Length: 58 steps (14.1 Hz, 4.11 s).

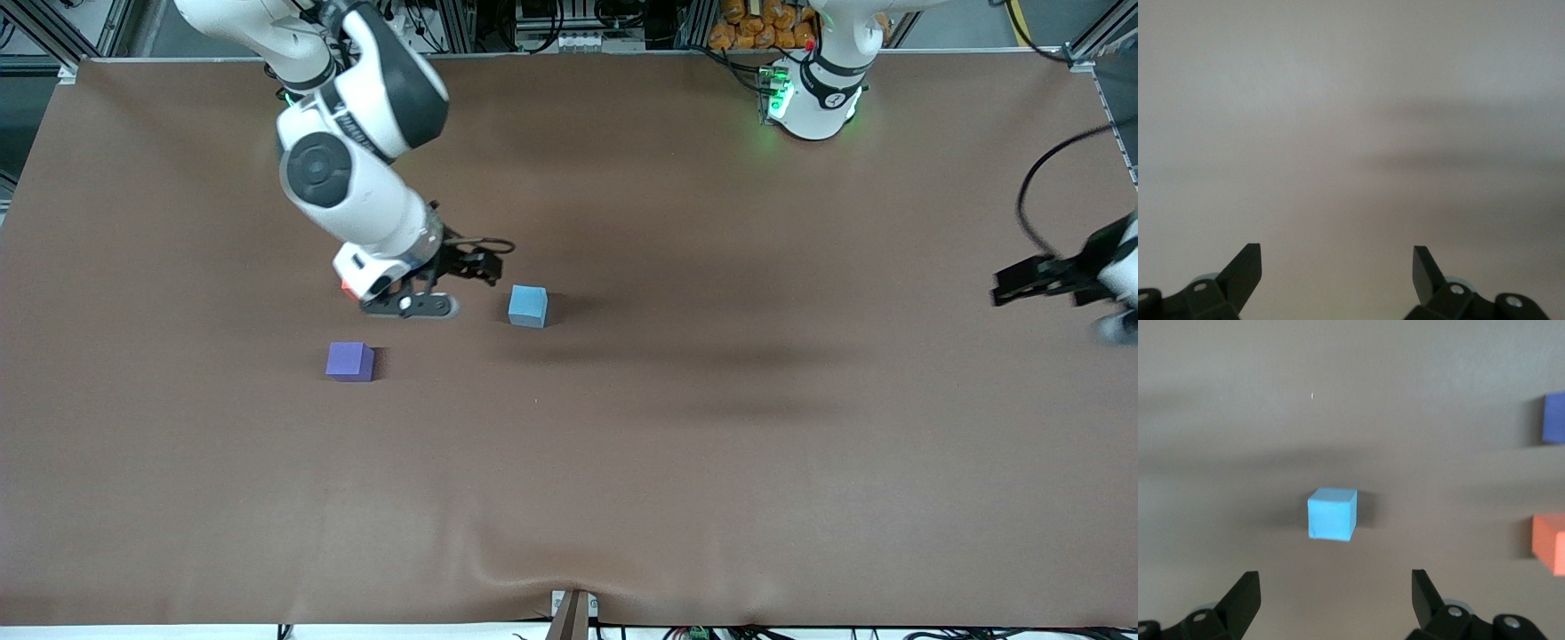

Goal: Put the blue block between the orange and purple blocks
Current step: 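Grasp the light-blue cube with the right gripper while the left gripper withdraws, then carry the light-blue cube with the right gripper toward the orange cube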

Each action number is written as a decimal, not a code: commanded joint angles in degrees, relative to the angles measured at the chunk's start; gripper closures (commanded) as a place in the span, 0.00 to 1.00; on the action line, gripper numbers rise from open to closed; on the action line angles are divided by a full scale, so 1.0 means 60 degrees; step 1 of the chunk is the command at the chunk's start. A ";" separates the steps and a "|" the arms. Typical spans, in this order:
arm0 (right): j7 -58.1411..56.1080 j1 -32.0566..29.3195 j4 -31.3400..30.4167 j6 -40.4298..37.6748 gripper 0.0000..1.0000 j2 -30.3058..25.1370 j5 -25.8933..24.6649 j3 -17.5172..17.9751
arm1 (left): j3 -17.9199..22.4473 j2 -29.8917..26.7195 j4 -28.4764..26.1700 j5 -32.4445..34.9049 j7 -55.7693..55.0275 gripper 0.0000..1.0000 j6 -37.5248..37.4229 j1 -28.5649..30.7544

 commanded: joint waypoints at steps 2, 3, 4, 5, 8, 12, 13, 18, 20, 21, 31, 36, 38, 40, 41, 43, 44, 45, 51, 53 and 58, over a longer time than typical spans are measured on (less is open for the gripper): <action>0.0354 0.0147 0.0040 -0.0063 0.00 0.0304 -0.0176 -0.0085 | -0.0152 0.1037 -0.1125 0.0102 0.0180 0.00 -0.0484 -0.0096; 0.0383 0.0190 0.0040 -0.0063 0.00 0.0393 -0.0176 -0.0099 | -0.0152 0.1271 -0.1433 0.0102 0.0165 0.00 -0.0485 -0.0082; 0.0383 0.0234 0.0025 -0.0077 0.00 0.0408 -0.0176 -0.0099 | -0.0152 0.1448 -0.1814 0.0102 0.0136 0.00 -0.0485 -0.0082; 0.0383 0.0220 0.0025 -0.0063 0.00 0.0437 -0.0176 -0.0085 | -0.0152 0.1609 -0.2209 0.0117 0.0063 0.00 -0.0456 -0.0067; 0.0761 0.0468 0.0011 0.0360 0.00 0.0701 -0.0176 -0.0099 | -0.0138 0.1627 -0.3277 0.0233 -0.0010 0.00 -0.0237 0.0035; 0.1071 0.0922 -0.0004 0.0785 0.00 0.1154 -0.0292 -0.0114 | -0.0167 -0.0083 -0.5853 0.0249 -0.0011 0.00 0.1136 0.0518; 0.1289 0.1068 -0.0019 0.1120 0.00 0.1301 -0.0453 -0.0128 | -0.0167 -0.0654 -0.6643 0.0249 -0.0011 0.00 0.1794 0.0519; 0.1438 0.1317 -0.0019 0.1563 0.00 0.1959 -0.0703 -0.0128 | -0.0167 -0.2606 -0.9417 0.0234 -0.0025 0.00 0.4668 0.0519; 0.1511 0.1436 -0.0019 0.1724 0.00 0.2180 -0.0951 -0.0143 | -0.0182 -0.2943 -0.9915 0.0234 -0.0025 0.00 0.5385 0.0519; 0.1511 0.1436 -0.0019 0.1753 0.00 0.2268 -0.1054 -0.0129 | -0.0196 -0.3046 -1.0164 0.0234 -0.0025 0.00 0.5824 0.0519; 0.1511 0.1729 -0.0048 0.2647 0.00 0.3015 -0.1274 -0.0143 | -0.0533 -0.0152 -0.7860 0.0219 0.0063 0.00 0.9389 0.0329; 0.1511 0.1758 -0.0106 0.2954 0.00 0.3206 -0.1597 -0.0143 | -0.0592 0.1082 -0.4972 0.0234 0.0107 0.00 0.9316 -0.0154; 0.1511 0.1831 -0.0266 0.3246 0.00 0.3250 -0.1728 -0.0143 | -0.0621 0.0851 -0.4499 0.0234 0.0034 0.00 0.9068 -0.0316; 0.1511 0.1817 -0.0618 0.3700 0.00 0.3236 -0.1962 -0.0143 | -0.0636 -0.0288 -0.4498 0.0234 -0.0112 0.00 0.8105 -0.0345; 0.1511 0.1831 -0.0619 0.3716 0.00 0.3236 -0.1978 -0.0143 | -0.0781 -0.0859 -0.4513 0.0234 -0.0389 0.00 0.7563 -0.0374; 0.1395 0.1832 -0.0605 0.3717 0.12 0.3250 -0.1992 -0.0143 | -0.0943 -0.1856 -0.4586 0.0234 -0.0873 0.00 0.6668 -0.0360; 0.1423 0.1832 -0.0561 0.3659 0.62 0.3221 -0.2036 -0.0143 | -0.1074 -0.2209 -0.4528 0.0234 -0.0918 0.00 0.6142 -0.0360; 0.1467 0.1832 -0.0459 0.3556 0.76 0.3192 -0.2036 -0.0129 | -0.1177 -0.2503 -0.4455 0.0234 -0.0832 0.00 0.5440 -0.0346; 0.1132 0.1059 -0.0253 0.0810 1.00 0.1147 -0.2051 -0.0187 | -0.1192 -0.2564 -0.2407 0.0190 -0.0291 0.00 0.1881 -0.0316; 0.0548 0.0313 -0.0340 -0.0643 1.00 0.0004 -0.2153 -0.0216 | -0.1091 -0.2564 -0.1936 0.0117 0.0192 0.00 0.0809 -0.0272; -0.0349 -0.1215 -0.0911 -0.1264 1.00 -0.0969 -0.2183 -0.0231 | -0.1133 -0.2623 -0.1321 0.0058 0.0254 0.00 0.0249 -0.0287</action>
